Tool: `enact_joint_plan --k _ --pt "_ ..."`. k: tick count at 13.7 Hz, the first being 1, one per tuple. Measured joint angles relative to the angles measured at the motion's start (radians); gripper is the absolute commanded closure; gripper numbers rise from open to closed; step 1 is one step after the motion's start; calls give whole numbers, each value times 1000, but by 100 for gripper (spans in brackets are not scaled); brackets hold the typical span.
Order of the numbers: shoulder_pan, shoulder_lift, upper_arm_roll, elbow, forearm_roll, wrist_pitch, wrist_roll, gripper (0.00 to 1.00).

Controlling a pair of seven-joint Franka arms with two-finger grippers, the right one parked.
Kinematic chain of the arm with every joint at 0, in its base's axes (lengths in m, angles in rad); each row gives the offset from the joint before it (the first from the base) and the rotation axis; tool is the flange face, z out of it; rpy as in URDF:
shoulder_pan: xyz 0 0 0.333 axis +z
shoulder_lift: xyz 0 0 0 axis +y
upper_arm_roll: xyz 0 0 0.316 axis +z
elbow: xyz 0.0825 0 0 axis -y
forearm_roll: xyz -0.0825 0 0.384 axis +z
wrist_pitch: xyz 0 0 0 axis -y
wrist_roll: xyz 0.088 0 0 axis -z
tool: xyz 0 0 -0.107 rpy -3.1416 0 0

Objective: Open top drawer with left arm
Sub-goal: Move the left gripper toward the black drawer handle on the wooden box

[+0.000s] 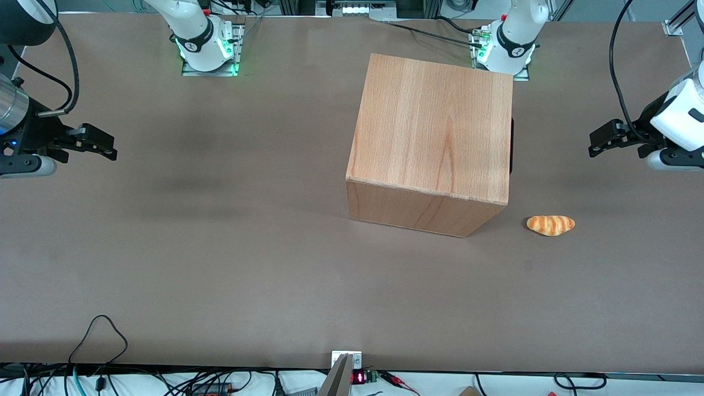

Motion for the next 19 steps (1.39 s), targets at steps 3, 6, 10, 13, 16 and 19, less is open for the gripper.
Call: enact_joint_plan --k 3,6,10,13,16,19 --pt "1 0 0 0 0 0 0 0" --pt "3 0 0 -1 0 -5 0 0" --pt "2 3 -7 -10 -11 -43 0 0" --pt "-3 32 -11 -13 -35 -47 3 0" --pt "-6 69 -13 -14 -37 -71 4 0" --pt "-7 115 -14 -14 -39 -95 14 0"
